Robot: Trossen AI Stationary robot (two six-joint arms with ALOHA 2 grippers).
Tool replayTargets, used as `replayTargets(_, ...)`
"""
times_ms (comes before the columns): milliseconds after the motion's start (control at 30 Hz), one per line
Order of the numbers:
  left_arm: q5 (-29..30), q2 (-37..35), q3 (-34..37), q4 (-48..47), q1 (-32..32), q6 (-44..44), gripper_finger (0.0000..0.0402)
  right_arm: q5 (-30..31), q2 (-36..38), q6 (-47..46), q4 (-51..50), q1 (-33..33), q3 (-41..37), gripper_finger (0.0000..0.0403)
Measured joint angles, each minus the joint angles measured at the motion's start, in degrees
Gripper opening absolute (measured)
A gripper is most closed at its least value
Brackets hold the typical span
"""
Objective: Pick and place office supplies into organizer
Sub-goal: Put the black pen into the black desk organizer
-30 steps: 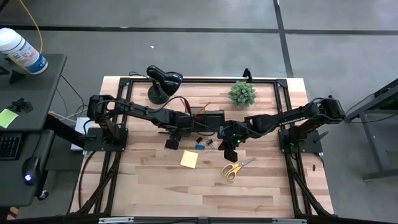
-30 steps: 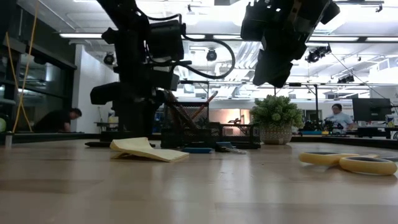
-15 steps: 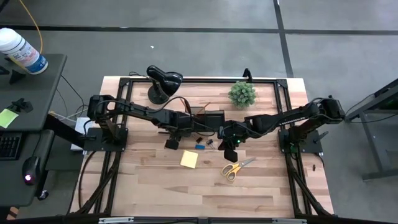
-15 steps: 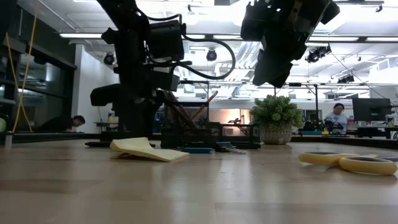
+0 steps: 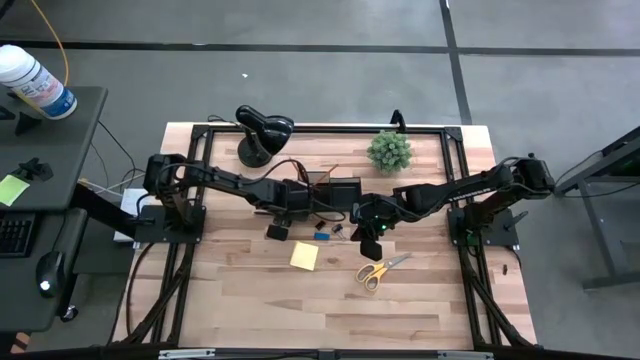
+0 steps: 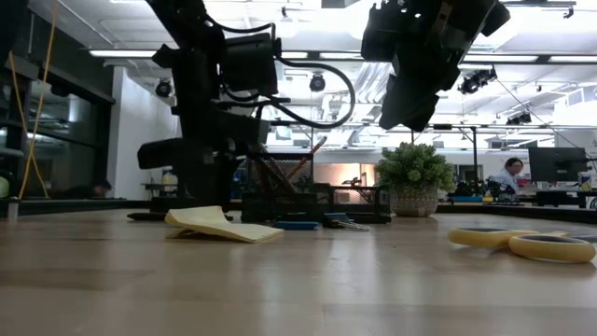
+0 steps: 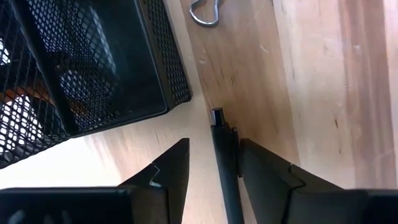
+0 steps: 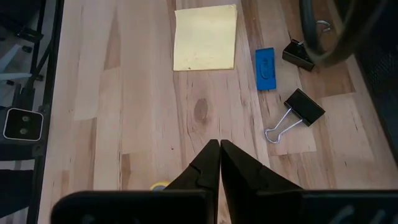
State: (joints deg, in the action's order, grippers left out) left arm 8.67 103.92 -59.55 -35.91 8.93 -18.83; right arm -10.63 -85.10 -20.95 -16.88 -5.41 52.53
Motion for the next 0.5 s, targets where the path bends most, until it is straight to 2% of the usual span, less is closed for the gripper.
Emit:
replayTargets(100, 0.3, 0.0, 0.0, -0.1, -0.1, 0.0, 0.0102, 0.2, 0.0, 0.1, 0.0, 0.0, 0.0, 0.0011)
replayTargets(333, -1.6, 0.1, 0.0, -0.1, -0.4, -0.1, 0.0011, 0.2, 0.0, 0.2, 0.0, 0.0, 0.0, 0.0011)
replayTargets(500, -2.2, 0.1, 0.1, -0.1, -0.3, -0.1, 0.0016, 0.2, 0.0, 0.4, 0.0, 0.0, 0.0, 0.0011)
